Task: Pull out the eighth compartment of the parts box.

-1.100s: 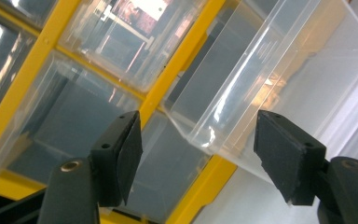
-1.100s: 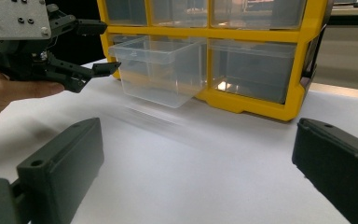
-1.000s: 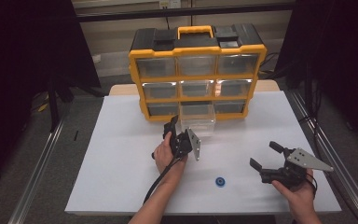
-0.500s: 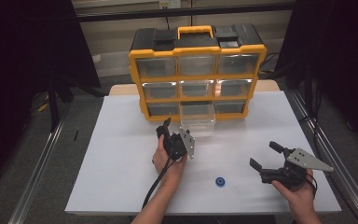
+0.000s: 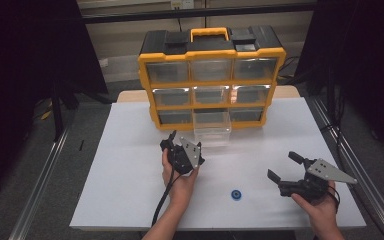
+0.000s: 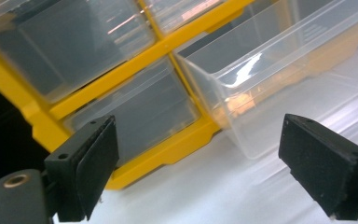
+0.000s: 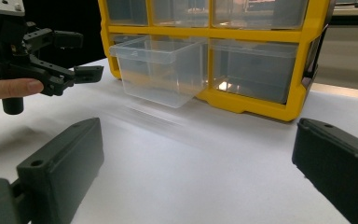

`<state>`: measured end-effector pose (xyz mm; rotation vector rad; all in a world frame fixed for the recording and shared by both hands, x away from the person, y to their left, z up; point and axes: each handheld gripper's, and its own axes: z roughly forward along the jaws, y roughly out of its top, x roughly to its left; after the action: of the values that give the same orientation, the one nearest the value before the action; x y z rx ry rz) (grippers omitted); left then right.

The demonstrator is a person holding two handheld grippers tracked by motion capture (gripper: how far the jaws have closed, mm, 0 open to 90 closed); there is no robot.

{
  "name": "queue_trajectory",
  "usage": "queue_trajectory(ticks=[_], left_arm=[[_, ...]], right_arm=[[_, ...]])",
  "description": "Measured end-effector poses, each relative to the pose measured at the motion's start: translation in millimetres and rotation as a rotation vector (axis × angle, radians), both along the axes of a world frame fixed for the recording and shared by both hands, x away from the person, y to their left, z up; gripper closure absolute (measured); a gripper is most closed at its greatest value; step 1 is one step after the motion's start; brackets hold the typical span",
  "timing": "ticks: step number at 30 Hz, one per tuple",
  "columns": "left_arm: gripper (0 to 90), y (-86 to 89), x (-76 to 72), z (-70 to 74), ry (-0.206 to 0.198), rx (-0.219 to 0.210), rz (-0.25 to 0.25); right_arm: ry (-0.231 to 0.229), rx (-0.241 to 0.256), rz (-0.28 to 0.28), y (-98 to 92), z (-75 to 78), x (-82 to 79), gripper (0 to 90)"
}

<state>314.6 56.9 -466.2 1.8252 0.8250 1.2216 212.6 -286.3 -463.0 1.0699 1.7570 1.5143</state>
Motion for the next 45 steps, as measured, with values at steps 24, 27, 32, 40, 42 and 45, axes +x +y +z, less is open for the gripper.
queue_trajectory(ticks=[24,27,32,40,42,45], left_arm=[[6.8,15.2,-10.2,-2.6,0.111,-0.294,0.005],[6.5,15.1,-12.4,-3.8,0.137,-0.321,-0.027],[5.9,14.9,-14.1,-4.5,0.154,-0.358,-0.061],[5.7,12.9,-17.0,-4.4,0.182,-0.373,-0.122],[5.6,12.6,-17.1,-4.1,0.184,-0.378,-0.147],[5.3,13.4,-19.1,-2.8,0.198,-0.362,-0.158]], right_arm=[[0.001,-0.003,0.005,0.3,-0.3,0.3,1.6],[0.002,-0.006,0.005,0.5,-0.3,0.3,1.6],[0.003,-0.002,0.008,1.6,-0.5,0.5,1.6],[0.004,-0.004,0.008,0.7,-0.3,0.5,1.6],[0.004,-0.004,0.009,1.0,-0.2,0.4,1.6],[0.003,-0.004,0.009,1.0,-0.4,0.4,1.6]])
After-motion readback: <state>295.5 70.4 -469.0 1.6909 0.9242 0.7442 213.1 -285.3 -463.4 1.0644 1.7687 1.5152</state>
